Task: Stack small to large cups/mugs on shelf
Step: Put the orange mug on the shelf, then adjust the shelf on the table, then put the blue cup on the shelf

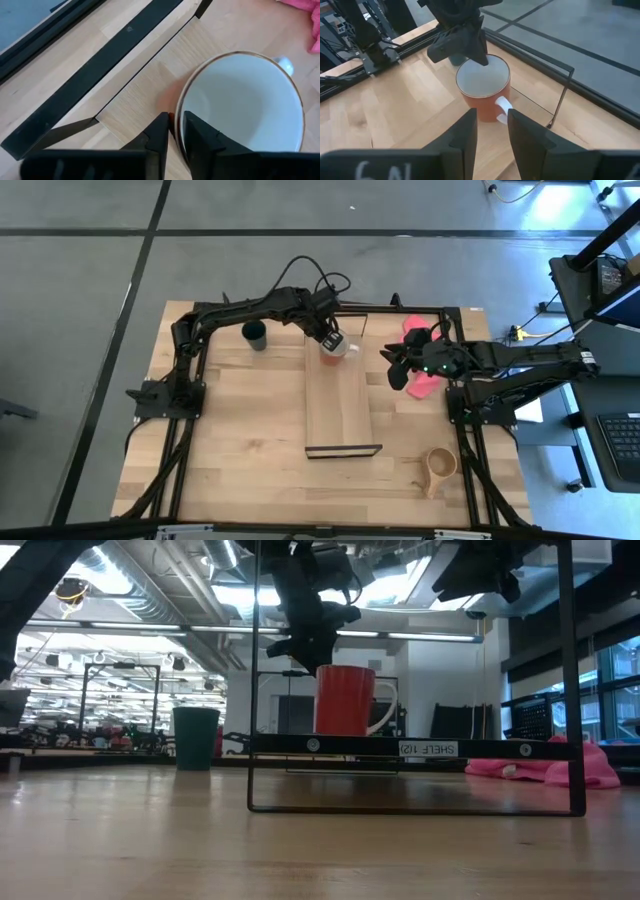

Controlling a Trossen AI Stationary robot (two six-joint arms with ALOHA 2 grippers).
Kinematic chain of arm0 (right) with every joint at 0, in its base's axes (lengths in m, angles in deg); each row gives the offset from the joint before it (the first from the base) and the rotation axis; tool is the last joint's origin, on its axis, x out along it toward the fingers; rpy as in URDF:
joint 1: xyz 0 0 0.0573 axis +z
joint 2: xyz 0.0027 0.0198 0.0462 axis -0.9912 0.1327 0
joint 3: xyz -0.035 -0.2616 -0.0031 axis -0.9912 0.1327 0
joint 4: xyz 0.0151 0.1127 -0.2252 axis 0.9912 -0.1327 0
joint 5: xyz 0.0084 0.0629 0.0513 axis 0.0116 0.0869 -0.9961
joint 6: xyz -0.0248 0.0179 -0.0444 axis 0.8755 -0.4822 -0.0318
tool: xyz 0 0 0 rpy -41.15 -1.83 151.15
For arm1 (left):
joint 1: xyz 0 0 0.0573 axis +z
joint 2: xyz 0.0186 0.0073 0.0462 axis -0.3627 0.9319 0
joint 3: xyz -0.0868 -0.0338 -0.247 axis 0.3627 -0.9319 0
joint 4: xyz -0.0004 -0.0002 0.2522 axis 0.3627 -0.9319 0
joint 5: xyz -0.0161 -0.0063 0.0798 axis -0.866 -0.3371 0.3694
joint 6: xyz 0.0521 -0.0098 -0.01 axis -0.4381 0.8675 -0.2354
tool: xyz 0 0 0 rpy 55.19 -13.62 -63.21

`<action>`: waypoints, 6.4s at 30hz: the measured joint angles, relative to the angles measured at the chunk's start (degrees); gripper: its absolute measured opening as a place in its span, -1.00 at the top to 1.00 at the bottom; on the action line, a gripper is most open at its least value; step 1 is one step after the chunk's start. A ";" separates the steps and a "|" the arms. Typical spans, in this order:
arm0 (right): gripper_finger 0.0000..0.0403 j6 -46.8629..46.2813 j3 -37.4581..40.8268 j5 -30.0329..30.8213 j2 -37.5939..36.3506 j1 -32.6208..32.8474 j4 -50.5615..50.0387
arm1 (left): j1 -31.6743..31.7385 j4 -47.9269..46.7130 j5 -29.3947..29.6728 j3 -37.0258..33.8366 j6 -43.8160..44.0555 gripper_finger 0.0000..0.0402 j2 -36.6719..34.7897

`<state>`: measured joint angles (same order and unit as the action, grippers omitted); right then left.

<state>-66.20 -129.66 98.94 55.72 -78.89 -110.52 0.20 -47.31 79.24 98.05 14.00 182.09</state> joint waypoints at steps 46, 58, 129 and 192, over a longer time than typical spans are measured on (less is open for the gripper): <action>0.45 -12.81 0.04 -10.78 0.19 -1.06 -1.60 | -19.45 -10.17 4.58 -6.37 7.08 0.73 -14.15; 0.45 -14.72 3.36 -32.90 7.29 -8.16 -16.60 | -22.83 16.12 1.91 -40.96 25.78 0.73 -32.96; 0.45 2.60 7.57 -25.01 5.55 -13.25 12.60 | -21.83 23.75 7.16 -55.49 22.15 0.73 -48.35; 0.45 -6.03 -5.75 -17.80 4.94 -25.14 -2.71 | 28.86 -6.00 -1.06 -32.68 -17.94 0.48 -26.47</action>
<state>-72.23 -135.41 81.14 60.66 -104.03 -113.23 29.06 -53.30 78.18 65.38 -3.94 155.62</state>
